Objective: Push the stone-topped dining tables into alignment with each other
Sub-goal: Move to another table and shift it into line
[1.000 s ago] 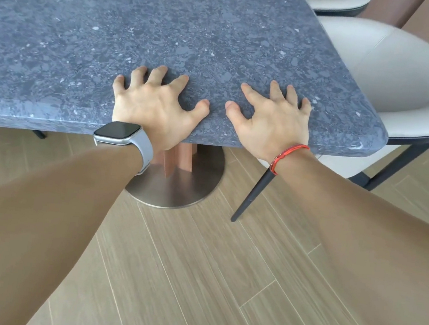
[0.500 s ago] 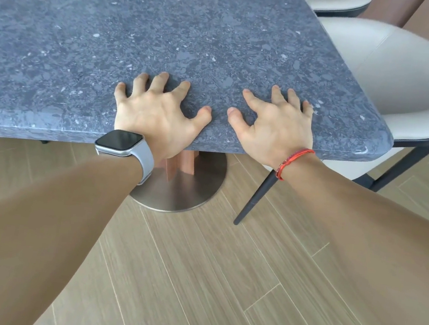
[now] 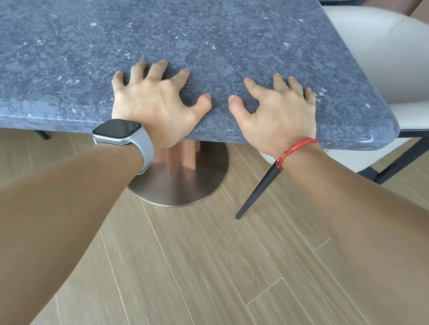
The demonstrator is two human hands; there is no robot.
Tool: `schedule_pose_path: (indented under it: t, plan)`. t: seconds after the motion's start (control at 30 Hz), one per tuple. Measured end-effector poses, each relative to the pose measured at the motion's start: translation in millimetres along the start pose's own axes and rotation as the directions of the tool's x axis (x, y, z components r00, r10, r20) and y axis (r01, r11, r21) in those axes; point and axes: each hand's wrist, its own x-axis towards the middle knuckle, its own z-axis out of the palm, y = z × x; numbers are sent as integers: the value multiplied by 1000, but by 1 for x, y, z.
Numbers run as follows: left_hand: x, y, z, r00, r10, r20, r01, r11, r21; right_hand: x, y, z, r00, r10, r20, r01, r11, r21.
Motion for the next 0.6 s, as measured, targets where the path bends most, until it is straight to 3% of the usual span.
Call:
schedule_pose_path:
  t: [0.6]
  plan:
    - [3,-1,0,1000,-3,16,3,1000,-3,0,-1,4,998,-1,-69,2,1000,11]
